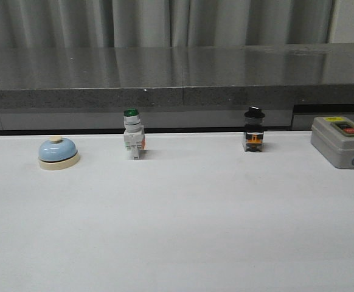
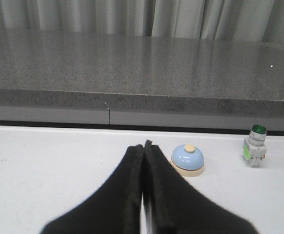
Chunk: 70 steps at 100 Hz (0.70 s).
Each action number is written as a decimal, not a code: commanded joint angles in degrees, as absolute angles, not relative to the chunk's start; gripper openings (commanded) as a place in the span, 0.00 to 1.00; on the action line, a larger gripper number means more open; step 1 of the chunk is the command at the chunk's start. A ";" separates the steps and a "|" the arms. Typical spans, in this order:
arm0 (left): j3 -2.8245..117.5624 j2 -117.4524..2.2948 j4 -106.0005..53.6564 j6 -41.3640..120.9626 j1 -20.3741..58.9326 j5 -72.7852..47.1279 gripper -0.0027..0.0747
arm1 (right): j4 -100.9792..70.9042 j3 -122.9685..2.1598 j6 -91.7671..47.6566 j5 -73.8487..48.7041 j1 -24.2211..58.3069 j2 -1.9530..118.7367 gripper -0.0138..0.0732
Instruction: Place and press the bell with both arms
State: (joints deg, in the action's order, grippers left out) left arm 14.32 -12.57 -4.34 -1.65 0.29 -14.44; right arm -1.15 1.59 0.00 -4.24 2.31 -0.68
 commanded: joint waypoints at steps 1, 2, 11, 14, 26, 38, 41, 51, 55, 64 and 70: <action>19.50 -17.70 -4.92 -2.13 0.27 -13.71 0.01 | -0.93 0.65 0.00 0.66 1.99 -1.64 0.08; 20.06 -18.12 -4.92 -2.13 0.27 -14.08 0.01 | -0.93 0.65 0.00 0.66 1.99 -1.64 0.08; 23.55 -23.68 -4.92 -2.13 0.27 -15.51 0.01 | -0.93 0.65 0.00 0.66 1.99 -1.64 0.08; 24.51 -25.37 -4.92 -2.13 0.27 -15.51 0.01 | -0.93 0.65 0.00 0.66 1.99 -1.64 0.08; 28.82 -32.61 -4.92 -2.13 0.27 -15.84 0.01 | -0.93 0.65 0.00 0.66 1.99 -1.64 0.08; 33.27 -40.49 -4.92 -2.13 0.27 -16.17 0.01 | -0.93 0.65 0.00 0.66 1.99 -1.64 0.08; 34.58 -42.23 -4.92 -2.13 0.27 -16.30 0.01 | -0.93 0.65 0.00 0.66 1.99 -1.64 0.08; 38.38 -48.07 -4.92 -2.13 0.27 -16.60 0.03 | -0.93 0.65 0.00 0.66 1.99 -1.64 0.08; 39.96 -50.29 -4.92 -2.13 0.27 -16.58 0.06 | -0.93 0.65 0.00 0.66 1.99 -1.64 0.08; 43.17 -55.00 -4.92 -1.98 0.27 -17.05 0.21 | -0.93 0.65 0.00 0.66 1.99 -1.64 0.08; 45.53 -57.61 -4.92 -1.52 0.27 -17.62 0.38 | -0.93 0.65 0.00 0.66 1.99 -1.64 0.08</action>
